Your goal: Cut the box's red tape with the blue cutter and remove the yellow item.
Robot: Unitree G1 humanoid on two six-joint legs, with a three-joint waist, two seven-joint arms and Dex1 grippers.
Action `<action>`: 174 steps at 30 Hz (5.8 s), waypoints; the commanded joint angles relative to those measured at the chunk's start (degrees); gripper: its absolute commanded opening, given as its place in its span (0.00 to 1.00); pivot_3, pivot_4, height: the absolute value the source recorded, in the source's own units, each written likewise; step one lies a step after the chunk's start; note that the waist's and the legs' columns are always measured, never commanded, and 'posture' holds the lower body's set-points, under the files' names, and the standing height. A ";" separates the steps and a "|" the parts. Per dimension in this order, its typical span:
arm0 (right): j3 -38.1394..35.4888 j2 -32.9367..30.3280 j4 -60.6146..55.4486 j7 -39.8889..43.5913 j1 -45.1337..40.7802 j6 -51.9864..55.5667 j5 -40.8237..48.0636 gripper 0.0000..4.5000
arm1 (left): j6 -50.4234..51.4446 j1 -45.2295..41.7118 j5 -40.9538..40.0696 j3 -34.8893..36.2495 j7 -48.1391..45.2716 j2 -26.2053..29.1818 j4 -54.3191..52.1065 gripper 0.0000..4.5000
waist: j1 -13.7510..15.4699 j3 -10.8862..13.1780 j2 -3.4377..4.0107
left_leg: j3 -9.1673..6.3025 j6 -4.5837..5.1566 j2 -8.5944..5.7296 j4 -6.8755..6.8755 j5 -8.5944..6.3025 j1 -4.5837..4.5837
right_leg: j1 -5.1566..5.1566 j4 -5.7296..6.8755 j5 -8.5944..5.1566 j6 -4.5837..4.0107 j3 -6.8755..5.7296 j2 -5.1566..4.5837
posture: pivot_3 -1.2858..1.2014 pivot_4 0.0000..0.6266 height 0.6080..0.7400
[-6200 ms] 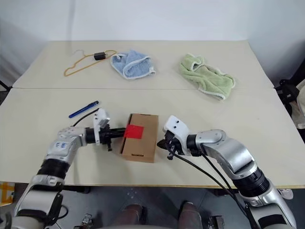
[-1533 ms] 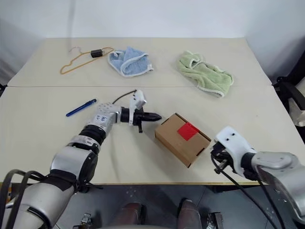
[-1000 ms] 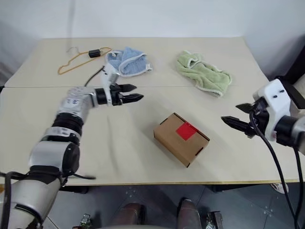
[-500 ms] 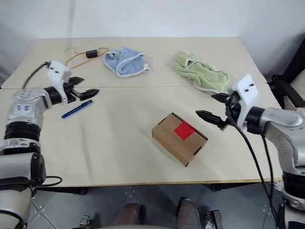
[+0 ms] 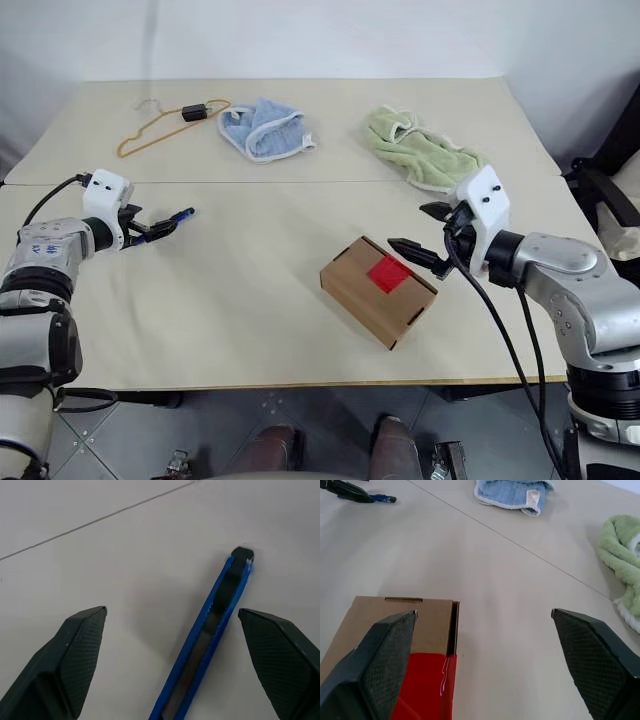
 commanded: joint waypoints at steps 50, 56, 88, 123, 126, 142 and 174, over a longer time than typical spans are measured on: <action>-2.14 -2.22 -5.13 -0.73 2.46 2.24 1.84 1.00 | 12.37 -1.57 8.09 -11.24 -16.83 4.82 1.88 0.34 | -0.48 -0.01 0.00 | 0.54 0.03 0.03 -0.03 -0.02 0.46 | 0.00 0.31 0.00 0.00 0.52 0.01 | 0.52 0.24 1.00; -1.82 -2.05 -4.76 -0.83 2.05 2.08 1.63 1.00 | 12.45 -1.59 7.97 -11.50 -17.28 5.29 1.66 0.26 | -1.05 -0.01 0.00 | 0.60 0.06 0.03 -0.03 -0.03 0.49 | 0.00 0.34 0.00 0.00 0.61 0.01 | 0.52 0.24 1.00; 27.84 9.18 -14.68 -9.64 -13.08 12.06 -2.27 1.00 | -3.72 29.41 -10.83 -10.97 -52.41 6.07 -54.10 0.17 | -1.49 -0.01 0.00 | 0.67 0.11 0.08 0.00 -0.11 -0.02 | -0.69 0.37 0.02 -0.04 0.77 0.02 | 0.52 0.24 1.00; 58.00 21.16 2.32 3.50 -19.31 -5.74 -32.29 0.01 | -1.13 41.60 -7.32 -14.61 -42.34 9.74 -72.28 0.16 | -1.56 -0.08 0.09 | 0.67 0.12 0.05 0.03 -0.11 -0.12 | -0.83 0.43 0.02 -0.07 0.78 0.05 | 0.52 0.24 1.00; 58.07 21.49 2.88 4.17 -18.55 -6.56 -33.60 0.01 | -1.12 41.29 -7.12 -14.72 -42.46 9.79 -71.90 0.16 | -1.56 -0.19 0.21 | 0.68 0.12 0.06 0.03 -0.11 -0.10 | -0.82 0.43 0.02 -0.07 0.79 0.05 | 0.52 0.24 1.00; 57.91 23.92 5.02 7.49 -17.81 -10.72 -40.25 0.01 | -0.70 38.83 -5.96 -16.26 -43.17 9.49 -69.57 0.16 | -1.55 -0.49 0.39 | 0.70 0.12 0.06 0.02 -0.11 0.06 | -0.70 0.45 0.01 -0.07 0.80 0.05 | 0.52 0.24 1.00; 57.21 23.59 3.81 9.68 -15.46 -11.68 -45.43 0.01 | -1.17 38.57 -6.42 -16.52 -43.74 9.61 -69.71 0.16 | -1.51 -0.49 0.40 | 0.74 0.12 0.06 0.02 -0.11 0.14 | -0.67 0.51 0.01 -0.09 0.85 0.06 | 0.52 0.24 1.00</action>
